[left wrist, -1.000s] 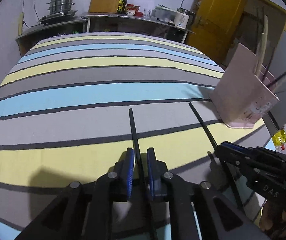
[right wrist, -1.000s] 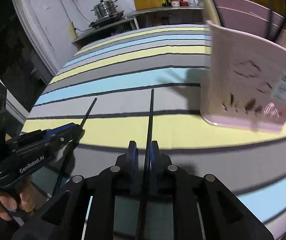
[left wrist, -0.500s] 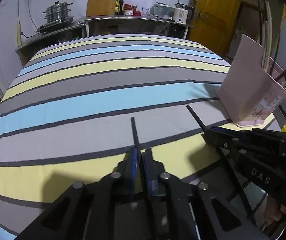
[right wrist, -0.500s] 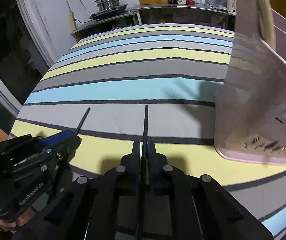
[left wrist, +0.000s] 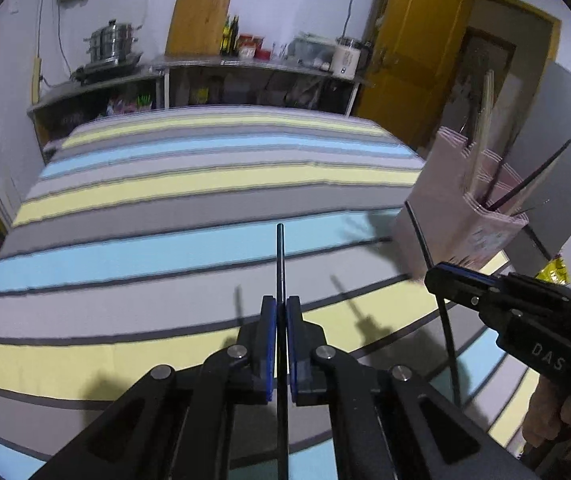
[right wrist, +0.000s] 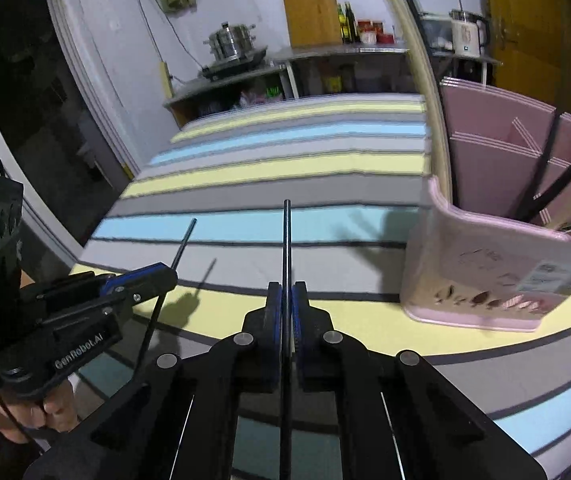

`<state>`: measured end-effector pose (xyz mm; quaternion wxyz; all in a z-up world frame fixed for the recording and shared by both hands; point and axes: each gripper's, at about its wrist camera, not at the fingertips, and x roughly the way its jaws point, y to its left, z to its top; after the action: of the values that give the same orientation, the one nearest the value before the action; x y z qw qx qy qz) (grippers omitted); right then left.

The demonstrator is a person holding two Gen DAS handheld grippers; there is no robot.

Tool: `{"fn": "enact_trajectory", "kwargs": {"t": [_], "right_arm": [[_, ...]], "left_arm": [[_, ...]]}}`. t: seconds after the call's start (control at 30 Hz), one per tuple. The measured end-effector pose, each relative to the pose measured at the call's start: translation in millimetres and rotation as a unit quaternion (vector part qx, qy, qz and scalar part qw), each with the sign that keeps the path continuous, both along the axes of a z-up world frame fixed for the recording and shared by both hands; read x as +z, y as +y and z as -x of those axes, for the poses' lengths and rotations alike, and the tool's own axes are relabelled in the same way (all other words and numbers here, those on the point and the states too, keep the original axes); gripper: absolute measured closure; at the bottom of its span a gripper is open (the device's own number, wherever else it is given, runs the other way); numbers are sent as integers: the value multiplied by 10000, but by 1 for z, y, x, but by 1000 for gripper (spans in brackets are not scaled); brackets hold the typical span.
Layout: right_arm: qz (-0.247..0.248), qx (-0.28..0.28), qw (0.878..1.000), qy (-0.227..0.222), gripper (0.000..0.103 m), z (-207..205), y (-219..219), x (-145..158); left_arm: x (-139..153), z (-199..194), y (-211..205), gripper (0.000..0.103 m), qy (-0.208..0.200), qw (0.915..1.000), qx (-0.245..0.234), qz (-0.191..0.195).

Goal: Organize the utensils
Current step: 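Lift both black chopsticks upright and carry them over the pink holder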

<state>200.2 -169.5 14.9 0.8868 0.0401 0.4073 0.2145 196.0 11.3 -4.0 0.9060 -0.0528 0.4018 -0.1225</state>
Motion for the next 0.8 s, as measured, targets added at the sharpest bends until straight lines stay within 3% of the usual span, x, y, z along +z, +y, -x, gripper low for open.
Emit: {"fn": "enact_trajectory", "kwargs": {"t": [0.43,0.8], "right_arm": [[-468,-213,9959,-748,98,45,-39,73],[-559,-395,9922,-1044,98,62,-63,98]], "left_arm": [[85,37,-5,99,-757,9959,-351,358],[119,32,-29,99,-933,9928,-613,428]]}}
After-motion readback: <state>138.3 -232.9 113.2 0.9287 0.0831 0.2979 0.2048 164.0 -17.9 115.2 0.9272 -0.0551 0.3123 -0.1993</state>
